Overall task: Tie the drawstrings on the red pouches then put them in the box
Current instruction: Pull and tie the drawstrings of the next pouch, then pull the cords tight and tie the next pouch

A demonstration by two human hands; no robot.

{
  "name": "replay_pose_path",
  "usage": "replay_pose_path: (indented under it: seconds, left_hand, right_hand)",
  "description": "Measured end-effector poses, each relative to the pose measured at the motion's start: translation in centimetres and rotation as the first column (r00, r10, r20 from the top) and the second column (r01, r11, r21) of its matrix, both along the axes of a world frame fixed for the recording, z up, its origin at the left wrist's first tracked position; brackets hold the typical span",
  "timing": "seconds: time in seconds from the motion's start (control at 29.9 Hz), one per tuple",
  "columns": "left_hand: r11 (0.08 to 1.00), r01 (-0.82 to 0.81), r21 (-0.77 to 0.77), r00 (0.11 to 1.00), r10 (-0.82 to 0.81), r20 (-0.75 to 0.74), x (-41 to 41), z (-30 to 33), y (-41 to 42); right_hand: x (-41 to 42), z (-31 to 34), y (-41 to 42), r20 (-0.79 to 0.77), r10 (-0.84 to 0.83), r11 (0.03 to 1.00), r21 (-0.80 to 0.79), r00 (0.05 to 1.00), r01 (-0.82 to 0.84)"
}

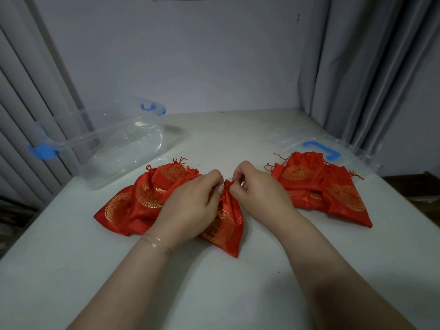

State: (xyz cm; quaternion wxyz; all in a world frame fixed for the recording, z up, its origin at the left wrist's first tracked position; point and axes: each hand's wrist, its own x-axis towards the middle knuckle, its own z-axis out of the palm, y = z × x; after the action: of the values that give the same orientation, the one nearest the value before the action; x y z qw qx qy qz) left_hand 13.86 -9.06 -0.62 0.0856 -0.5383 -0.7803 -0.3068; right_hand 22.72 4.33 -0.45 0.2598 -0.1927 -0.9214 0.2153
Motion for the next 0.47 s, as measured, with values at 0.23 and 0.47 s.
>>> replay_pose_path:
  seconds: [0.23,0.47]
  left_hand:
    - [0.967,-0.139,0.215,0.93,0.053,0.364,-0.9,-0.1,-0.3]
    - [0.87,-0.492,-0.028,0.848,0.486,0.21,-3.5,-0.8,-1.4]
  right_hand:
    - [0.3,-0.6,2.4,-0.136,-0.122,0.986,-0.13,0.983,0.104]
    - [1.3,-1.2,5.3,0.295,-0.499,0.857,0.024,0.815,0.516]
